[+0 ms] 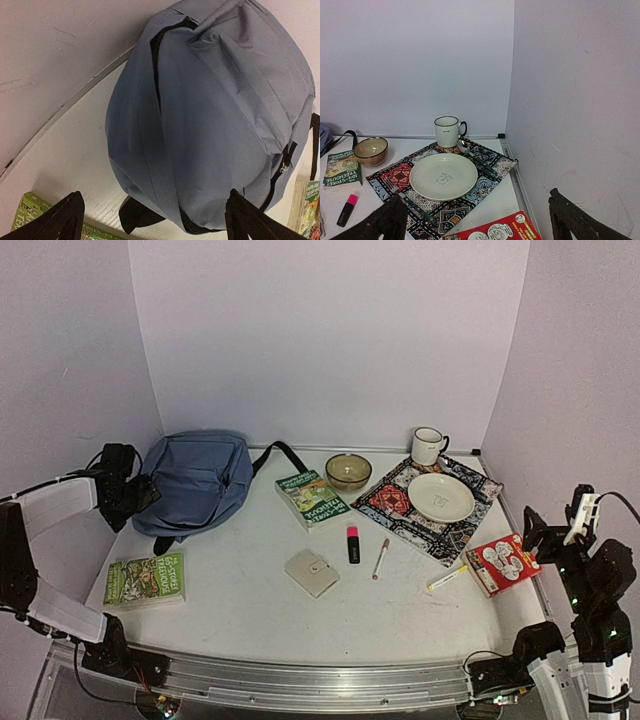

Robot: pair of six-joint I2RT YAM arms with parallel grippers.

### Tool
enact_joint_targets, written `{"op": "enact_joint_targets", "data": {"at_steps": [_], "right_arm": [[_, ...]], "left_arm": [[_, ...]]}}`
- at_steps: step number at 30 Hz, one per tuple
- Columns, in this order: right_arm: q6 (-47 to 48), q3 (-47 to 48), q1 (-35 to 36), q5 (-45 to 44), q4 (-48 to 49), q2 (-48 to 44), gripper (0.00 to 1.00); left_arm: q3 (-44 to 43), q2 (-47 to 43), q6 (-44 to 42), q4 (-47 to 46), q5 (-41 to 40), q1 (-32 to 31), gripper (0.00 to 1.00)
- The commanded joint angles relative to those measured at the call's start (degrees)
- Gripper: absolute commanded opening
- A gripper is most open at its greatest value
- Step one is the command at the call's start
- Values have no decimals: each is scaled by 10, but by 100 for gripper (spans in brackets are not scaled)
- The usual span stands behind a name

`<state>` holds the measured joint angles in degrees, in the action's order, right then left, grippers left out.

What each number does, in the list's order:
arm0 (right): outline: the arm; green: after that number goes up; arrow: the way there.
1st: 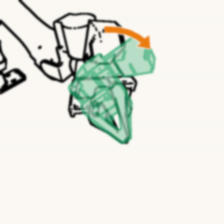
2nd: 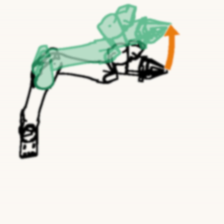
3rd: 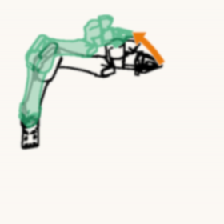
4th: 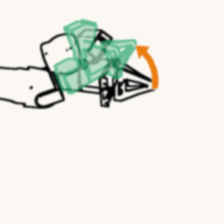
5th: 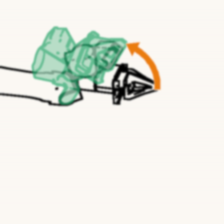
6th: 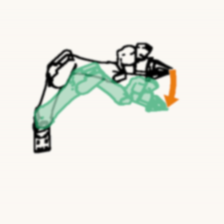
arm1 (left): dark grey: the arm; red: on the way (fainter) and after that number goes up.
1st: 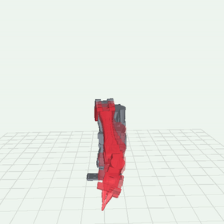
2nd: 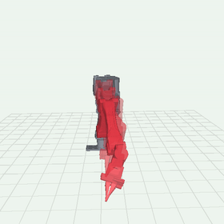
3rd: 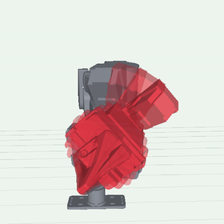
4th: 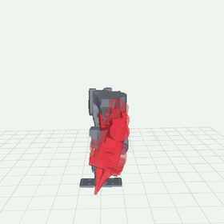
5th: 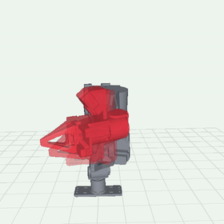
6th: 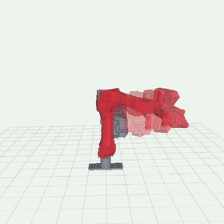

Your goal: Pack the student bag

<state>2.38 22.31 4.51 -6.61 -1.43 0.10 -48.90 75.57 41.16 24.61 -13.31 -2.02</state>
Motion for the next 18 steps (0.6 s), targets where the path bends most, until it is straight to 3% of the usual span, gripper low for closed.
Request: {"op": "enact_joint_targets", "data": {"at_steps": [1,6,13,16,18], "right_arm": [[7,-1,-1,16,29,-56,98],[7,-2,-2,19,29,-59,98],[5,8,-2,29,27,-44,98],[-10,32,-2,42,17,-8,98],[-24,66,-1,48,-2,41,98]], "left_arm": [[-3,49,22,4,-31,12,98],[-15,101,15,-29,18,12,79],[-19,49,5,-38,100,12,12],[-23,10,6,-34,145,12,0],[-27,-9,9,-25,173,12,0]]}}
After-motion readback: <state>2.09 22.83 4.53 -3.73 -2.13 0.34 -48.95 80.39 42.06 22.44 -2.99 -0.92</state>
